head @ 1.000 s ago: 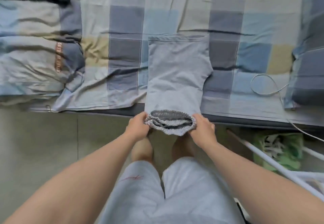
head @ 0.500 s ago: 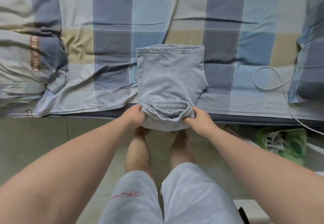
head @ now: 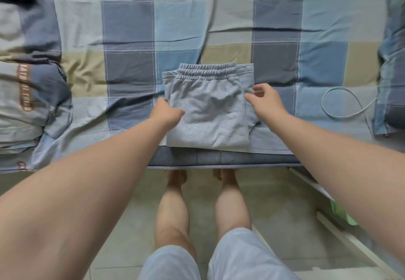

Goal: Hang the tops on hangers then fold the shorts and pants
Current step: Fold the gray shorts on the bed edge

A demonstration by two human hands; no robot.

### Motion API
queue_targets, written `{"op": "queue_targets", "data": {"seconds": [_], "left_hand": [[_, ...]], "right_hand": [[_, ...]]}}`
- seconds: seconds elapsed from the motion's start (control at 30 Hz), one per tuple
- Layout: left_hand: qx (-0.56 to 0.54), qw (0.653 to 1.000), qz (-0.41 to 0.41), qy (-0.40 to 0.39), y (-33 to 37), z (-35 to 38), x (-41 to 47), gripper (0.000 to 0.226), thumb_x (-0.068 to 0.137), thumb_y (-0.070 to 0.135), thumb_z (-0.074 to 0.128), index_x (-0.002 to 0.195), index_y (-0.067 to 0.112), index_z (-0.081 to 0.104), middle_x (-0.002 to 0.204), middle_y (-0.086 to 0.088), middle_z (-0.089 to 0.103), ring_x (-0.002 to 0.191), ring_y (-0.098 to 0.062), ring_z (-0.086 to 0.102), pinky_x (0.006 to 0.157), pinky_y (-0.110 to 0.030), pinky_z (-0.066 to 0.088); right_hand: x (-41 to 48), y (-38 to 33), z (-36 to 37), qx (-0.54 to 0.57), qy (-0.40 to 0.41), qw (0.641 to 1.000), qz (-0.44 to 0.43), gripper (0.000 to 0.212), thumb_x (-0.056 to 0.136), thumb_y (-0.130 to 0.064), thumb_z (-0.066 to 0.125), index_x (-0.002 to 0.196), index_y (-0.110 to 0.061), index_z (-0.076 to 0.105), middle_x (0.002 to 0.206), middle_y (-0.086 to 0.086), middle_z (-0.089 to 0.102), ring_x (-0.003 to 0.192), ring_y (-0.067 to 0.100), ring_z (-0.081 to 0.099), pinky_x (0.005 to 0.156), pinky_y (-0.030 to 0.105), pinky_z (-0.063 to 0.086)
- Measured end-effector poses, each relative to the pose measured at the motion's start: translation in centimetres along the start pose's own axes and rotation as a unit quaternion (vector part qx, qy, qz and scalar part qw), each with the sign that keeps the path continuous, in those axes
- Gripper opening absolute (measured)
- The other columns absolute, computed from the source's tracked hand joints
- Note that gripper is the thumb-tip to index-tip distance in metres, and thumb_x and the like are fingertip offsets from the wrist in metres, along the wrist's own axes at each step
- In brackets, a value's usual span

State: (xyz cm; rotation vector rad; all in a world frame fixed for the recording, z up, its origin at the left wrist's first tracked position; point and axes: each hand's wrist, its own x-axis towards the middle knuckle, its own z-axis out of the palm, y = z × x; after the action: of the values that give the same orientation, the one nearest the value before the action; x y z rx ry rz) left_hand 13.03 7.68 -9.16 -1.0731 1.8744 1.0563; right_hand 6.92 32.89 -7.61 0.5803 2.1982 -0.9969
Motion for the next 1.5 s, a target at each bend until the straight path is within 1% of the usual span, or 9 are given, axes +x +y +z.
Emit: {"op": "queue_targets", "data": {"seconds": [0.17,0.3,0.4,0.6,0.77,0.93,1.07,1.23,1.5], "left_hand": [[-0.013,0.998,-0.024,0.052,-2.5,2.0,3.2,0.095,0.086,0.043,0.075,0.156,0.017,0.016,0.160,-0.011,0.030,0.143,-0.037,0.035,0.113,-0.054,0.036],[-0.045,0.996,0.000,0.081,-3.1,3.5,6.0,0.103,0.081,0.052,0.077,0.156,0.015,0.015,0.159,-0.009,0.031,0.142,-0.033,0.037,0.109,-0.046,0.039],[-0.032,0.996,0.007,0.081,-3.3,4.6,7.4,0.095,0.080,0.060,0.072,0.148,0.015,0.023,0.150,-0.009,0.042,0.130,-0.034,0.048,0.089,-0.039,0.040],[-0.016,0.997,0.017,0.078,-4.7,6.0,6.6,0.055,0.086,0.061,0.066,0.115,0.019,0.043,0.106,0.004,0.053,0.097,-0.022,0.052,0.079,-0.033,0.037],[0.008,1.000,-0.008,-0.003,-5.8,4.7,1.4,0.060,0.086,0.056,0.068,0.128,0.016,0.056,0.112,0.004,0.060,0.104,-0.022,0.060,0.086,-0.034,0.045],[0.063,0.995,-0.056,-0.048,-5.6,1.1,-7.9,0.064,0.085,0.046,0.073,0.135,0.009,0.057,0.131,-0.009,0.062,0.113,-0.029,0.061,0.098,-0.038,0.048],[0.087,0.986,-0.105,-0.100,-4.0,-1.1,-16.0,0.076,0.084,0.050,0.073,0.138,0.002,0.051,0.132,-0.012,0.061,0.108,-0.031,0.061,0.090,-0.037,0.047],[0.049,0.991,-0.072,-0.106,-1.1,-2.9,-23.1,0.074,0.085,0.049,0.073,0.139,0.004,0.051,0.132,-0.010,0.061,0.104,-0.029,0.063,0.087,-0.036,0.047],[0.008,0.987,0.074,-0.145,4.2,-8.2,-29.1,0.047,0.088,0.039,0.074,0.123,0.008,0.064,0.111,-0.012,0.072,0.099,-0.032,0.070,0.095,-0.048,0.055]], "right_hand": [[2.3,4.4,1.4,-0.019,0.003,0.998,0.056,0.078,0.092,-0.044,0.066,0.153,-0.017,0.027,0.157,0.007,0.034,0.140,0.026,0.038,0.111,0.042,0.036],[4.6,6.8,3.2,0.003,-0.008,0.997,0.078,0.095,0.086,-0.052,0.071,0.156,-0.014,0.019,0.155,0.007,0.034,0.139,0.026,0.040,0.111,0.041,0.037],[5.7,7.6,4.4,0.060,-0.016,0.996,0.063,0.076,0.082,-0.049,0.077,0.138,-0.015,0.038,0.127,-0.002,0.054,0.111,0.015,0.059,0.087,0.028,0.048],[4.4,8.6,5.7,0.142,-0.096,0.982,0.076,0.052,0.081,-0.029,0.083,0.125,-0.014,0.060,0.113,0.000,0.071,0.101,0.017,0.070,0.081,0.030,0.055],[-1.2,8.5,4.6,0.164,-0.101,0.971,0.143,0.041,0.086,-0.022,0.076,0.124,-0.011,0.064,0.116,0.008,0.071,0.103,0.026,0.069,0.092,0.041,0.056],[-9.7,6.2,-0.5,0.133,-0.174,0.950,0.222,0.038,0.089,-0.017,0.073,0.123,-0.004,0.063,0.105,0.010,0.072,0.084,0.022,0.070,0.063,0.030,0.053],[-16.6,3.9,-5.9,0.096,-0.202,0.938,0.264,0.037,0.088,-0.019,0.076,0.119,-0.002,0.063,0.106,0.016,0.072,0.092,0.032,0.071,0.082,0.042,0.058],[-23.3,1.2,-11.8,0.131,-0.156,0.950,0.237,0.030,0.087,-0.018,0.076,0.113,-0.008,0.066,0.095,0.007,0.074,0.079,0.023,0.072,0.061,0.030,0.054],[-32.8,-3.5,-15.4,0.237,-0.001,0.965,0.114,0.015,0.088,-0.020,0.073,0.099,-0.024,0.064,0.097,-0.005,0.073,0.080,0.012,0.070,0.057,0.027,0.049]]}}
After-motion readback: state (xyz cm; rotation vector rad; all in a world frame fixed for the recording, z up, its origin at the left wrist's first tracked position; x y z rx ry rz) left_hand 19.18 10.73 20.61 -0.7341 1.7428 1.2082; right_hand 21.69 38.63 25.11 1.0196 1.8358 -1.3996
